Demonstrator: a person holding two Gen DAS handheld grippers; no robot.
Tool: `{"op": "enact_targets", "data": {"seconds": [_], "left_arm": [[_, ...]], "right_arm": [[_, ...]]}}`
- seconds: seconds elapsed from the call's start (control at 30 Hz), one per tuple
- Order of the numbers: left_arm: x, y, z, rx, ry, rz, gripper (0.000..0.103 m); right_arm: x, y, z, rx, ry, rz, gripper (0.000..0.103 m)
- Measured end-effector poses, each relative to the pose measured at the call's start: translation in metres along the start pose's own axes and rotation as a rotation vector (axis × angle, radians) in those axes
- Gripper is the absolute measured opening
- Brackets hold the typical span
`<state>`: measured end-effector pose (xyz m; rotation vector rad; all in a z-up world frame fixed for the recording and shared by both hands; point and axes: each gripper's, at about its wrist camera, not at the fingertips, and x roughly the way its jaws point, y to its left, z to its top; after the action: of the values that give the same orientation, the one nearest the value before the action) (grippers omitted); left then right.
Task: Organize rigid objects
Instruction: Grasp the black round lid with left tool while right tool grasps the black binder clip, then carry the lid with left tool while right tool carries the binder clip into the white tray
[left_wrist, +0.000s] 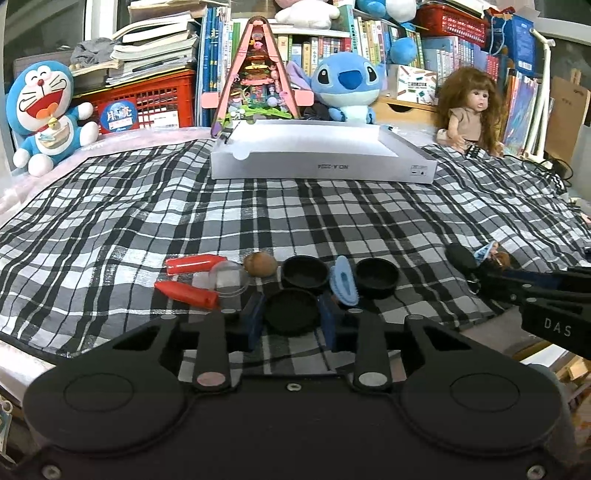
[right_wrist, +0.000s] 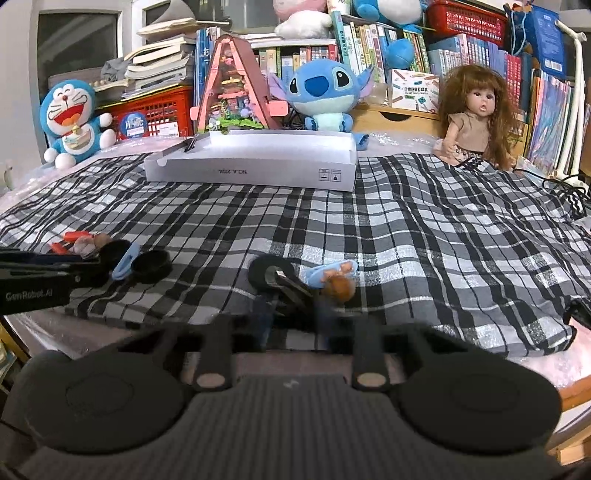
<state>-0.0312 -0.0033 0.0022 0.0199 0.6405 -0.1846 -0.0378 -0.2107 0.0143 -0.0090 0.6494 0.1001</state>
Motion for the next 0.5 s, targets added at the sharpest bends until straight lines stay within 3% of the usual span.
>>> {"op": "enact_targets", "data": {"seconds": [0.5], "left_arm": [[-0.001,0.004,0.034,-0.033,-0.025,-0.033,0.030]], "right_arm": [[-0.005,-0.003,0.026,0.038,-0.052,0.052,0.023]]}}
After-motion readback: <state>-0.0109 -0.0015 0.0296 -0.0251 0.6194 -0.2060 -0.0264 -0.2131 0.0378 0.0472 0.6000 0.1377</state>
